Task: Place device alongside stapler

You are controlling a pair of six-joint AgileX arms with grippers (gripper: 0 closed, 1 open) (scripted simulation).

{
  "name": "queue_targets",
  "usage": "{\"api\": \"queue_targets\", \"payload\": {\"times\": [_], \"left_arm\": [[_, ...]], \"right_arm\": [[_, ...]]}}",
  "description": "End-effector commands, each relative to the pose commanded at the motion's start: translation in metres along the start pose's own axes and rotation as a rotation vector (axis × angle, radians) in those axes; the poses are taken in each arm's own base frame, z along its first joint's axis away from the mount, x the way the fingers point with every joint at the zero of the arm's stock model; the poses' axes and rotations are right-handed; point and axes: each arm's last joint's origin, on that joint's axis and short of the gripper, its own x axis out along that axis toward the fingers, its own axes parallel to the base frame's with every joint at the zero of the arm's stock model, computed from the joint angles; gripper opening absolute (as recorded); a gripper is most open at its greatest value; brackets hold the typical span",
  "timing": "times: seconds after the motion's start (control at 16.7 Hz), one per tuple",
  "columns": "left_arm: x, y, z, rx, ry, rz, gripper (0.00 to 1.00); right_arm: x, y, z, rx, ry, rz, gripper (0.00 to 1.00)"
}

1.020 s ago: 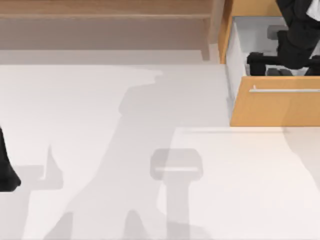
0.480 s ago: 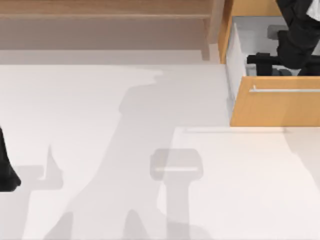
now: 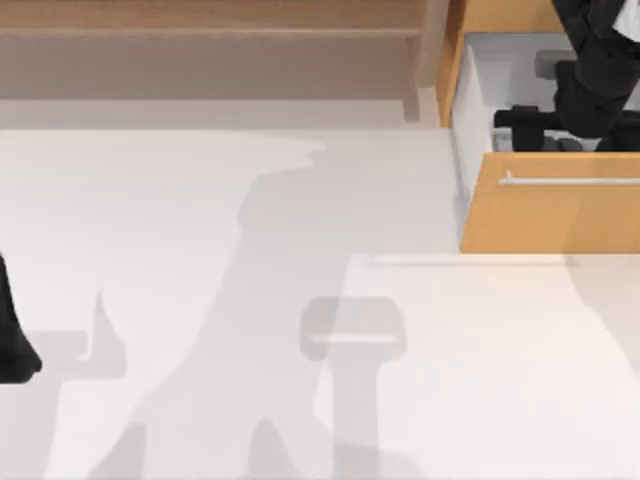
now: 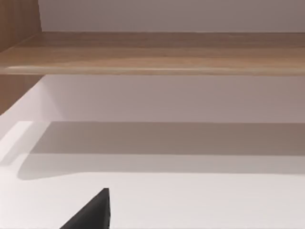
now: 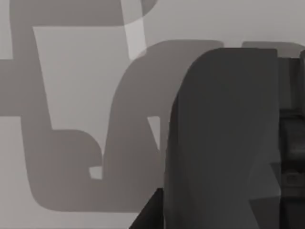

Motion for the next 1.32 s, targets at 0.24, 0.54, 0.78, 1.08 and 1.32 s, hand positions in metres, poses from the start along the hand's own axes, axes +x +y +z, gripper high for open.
{"api": "queue_targets", "payload": {"times": [0.24,0.54,0.78,1.08,1.32], "left_arm": [[0.0,0.0,0.0,0.0,0.0,0.0,1.0],[0.0,0.0,0.0,0.0,0.0,0.0,1.0],[0.0,0.0,0.0,0.0,0.0,0.0,1.0],[0.0,0.0,0.0,0.0,0.0,0.0,1.0],[0.0,0.0,0.0,0.0,0.0,0.0,1.0]], "right_arm": [[-0.006,0.0,0.0,-0.007,-0.009,0.003,0.0],[-0.066,-0.012,-0.009,-0.163,-0.088,0.045,0.0],[-0.147,-0.044,-0.027,-0.348,-0.254,0.07,0.0],[-0.222,-0.112,-0.083,-0.513,-0.398,0.003,0.0],[-0.237,-0.161,-0.147,-0.539,-0.405,-0.072,0.0]]}}
